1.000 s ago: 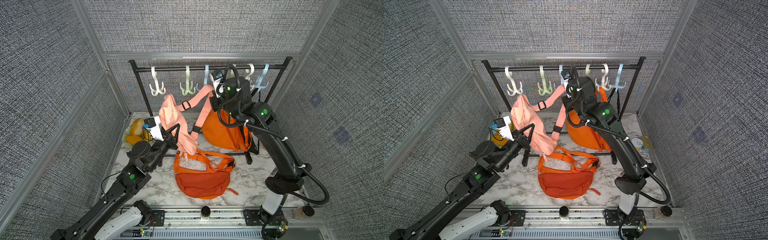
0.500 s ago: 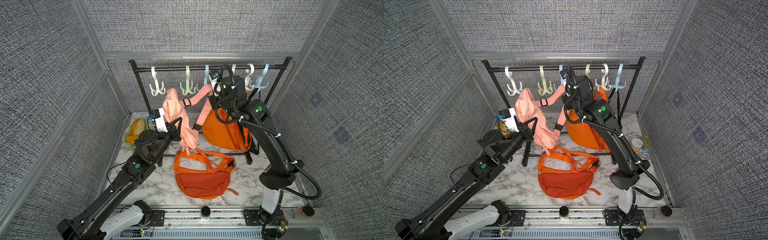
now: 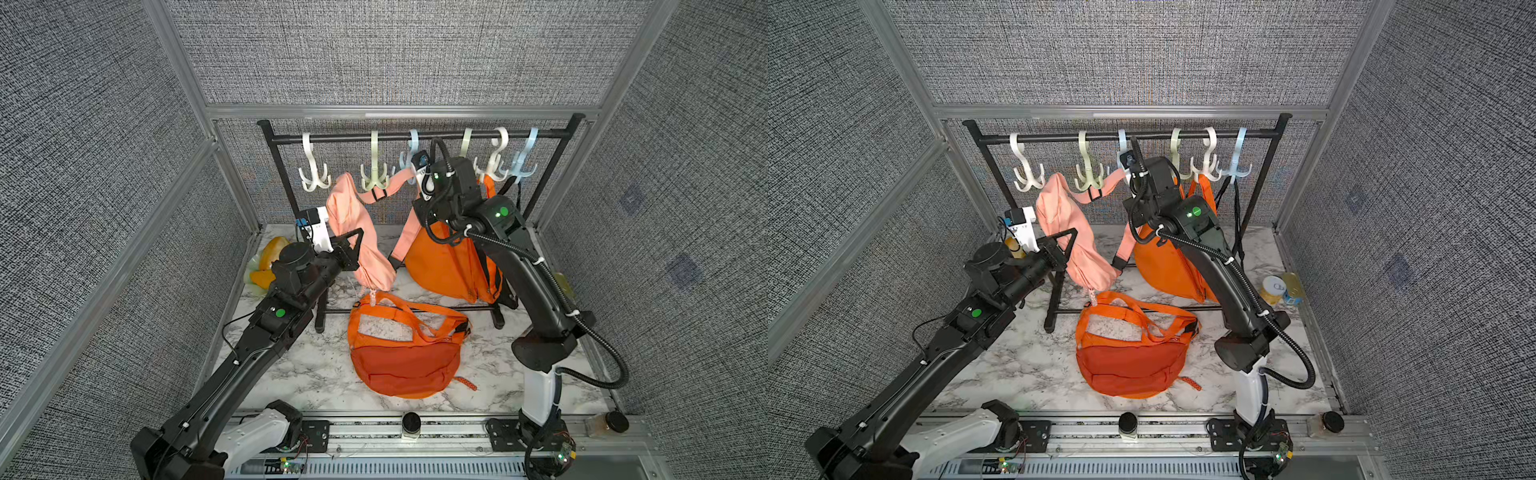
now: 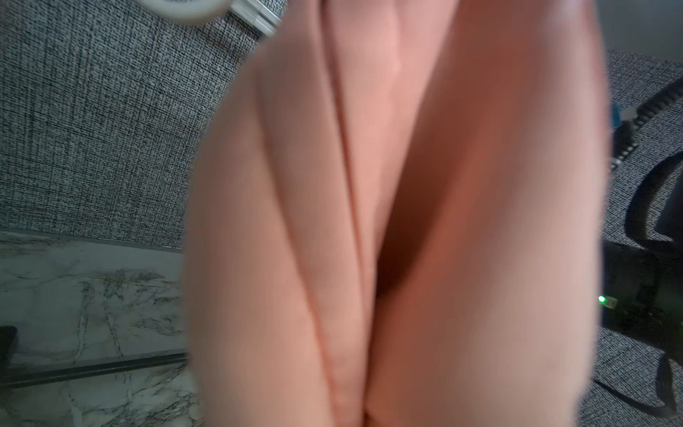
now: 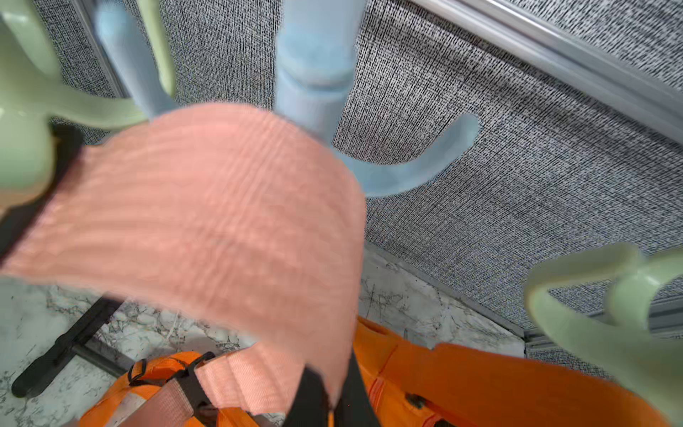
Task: Hang the bag on a hook
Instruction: Hang the bag on the hook.
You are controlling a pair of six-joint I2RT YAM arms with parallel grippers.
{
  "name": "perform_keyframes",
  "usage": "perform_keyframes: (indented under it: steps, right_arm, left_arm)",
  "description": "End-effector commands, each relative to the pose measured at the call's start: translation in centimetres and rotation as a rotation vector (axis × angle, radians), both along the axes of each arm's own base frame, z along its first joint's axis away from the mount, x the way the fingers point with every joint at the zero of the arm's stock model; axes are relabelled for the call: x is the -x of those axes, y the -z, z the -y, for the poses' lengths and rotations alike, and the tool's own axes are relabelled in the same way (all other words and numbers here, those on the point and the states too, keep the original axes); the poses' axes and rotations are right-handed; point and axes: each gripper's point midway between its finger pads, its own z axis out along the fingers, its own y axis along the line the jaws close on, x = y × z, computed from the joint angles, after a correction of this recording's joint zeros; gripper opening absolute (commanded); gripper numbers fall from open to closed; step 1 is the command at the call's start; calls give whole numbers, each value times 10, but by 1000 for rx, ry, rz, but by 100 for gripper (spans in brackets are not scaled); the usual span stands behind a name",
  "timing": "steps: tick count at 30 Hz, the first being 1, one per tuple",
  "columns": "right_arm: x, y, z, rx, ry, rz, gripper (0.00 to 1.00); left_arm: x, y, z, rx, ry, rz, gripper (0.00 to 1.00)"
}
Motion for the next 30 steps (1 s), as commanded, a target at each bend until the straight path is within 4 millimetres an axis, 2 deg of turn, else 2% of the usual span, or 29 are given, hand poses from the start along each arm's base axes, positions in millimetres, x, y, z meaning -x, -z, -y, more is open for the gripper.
perform_keyframes:
  steps: [1,10,15,19,30]
  right_arm:
    - [6,2,5,-12,-3,-22,0]
    - [18,12,4,-26,-52,-64,0]
    - [21,15,0,-38,-89,-86,0]
    - [17,12,-2,-79,-114,-94,0]
    - [-2,-8,0,-179,-109,-77,0]
  left_arm:
    - [3,-10,4,43,32,34,0]
    - [-2,24,9,53,46,-32,0]
    - [-5,32,15,46,69,-53,0]
    - [-5,28,15,50,69,-45,0]
    - [-11,-1,19,45,79,3,0]
